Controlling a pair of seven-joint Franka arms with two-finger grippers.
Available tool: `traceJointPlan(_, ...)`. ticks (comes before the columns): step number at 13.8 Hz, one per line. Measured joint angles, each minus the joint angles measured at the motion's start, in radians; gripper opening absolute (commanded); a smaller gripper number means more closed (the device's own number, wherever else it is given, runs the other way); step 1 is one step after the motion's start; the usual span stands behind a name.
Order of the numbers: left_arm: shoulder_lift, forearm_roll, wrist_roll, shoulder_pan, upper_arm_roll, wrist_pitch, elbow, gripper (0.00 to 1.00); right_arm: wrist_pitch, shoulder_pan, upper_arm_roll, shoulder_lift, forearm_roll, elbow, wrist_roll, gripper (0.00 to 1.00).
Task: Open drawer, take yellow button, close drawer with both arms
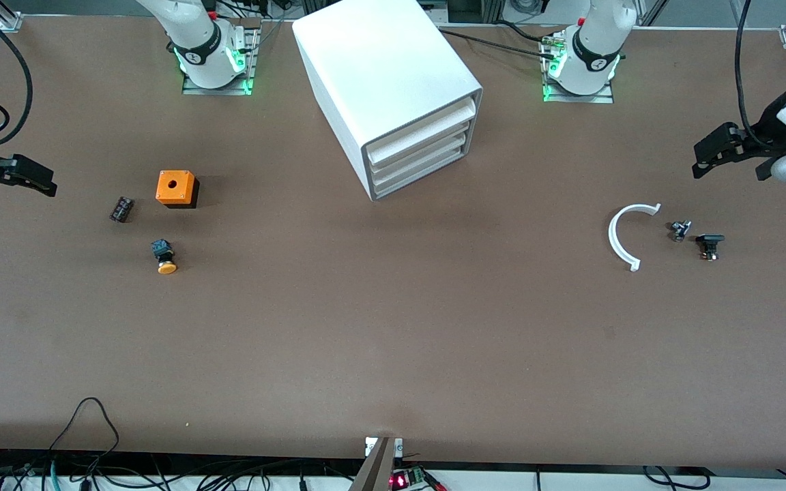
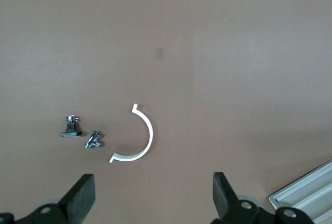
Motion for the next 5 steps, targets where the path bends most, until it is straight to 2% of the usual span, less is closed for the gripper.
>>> traceJointPlan(5, 0.0, 0.0, 0.001, 0.0, 0.001, -0.002, 0.0, 1.0, 0.047, 0.0, 0.001, -0.015, 0.0, -0.047, 0.0, 1.0)
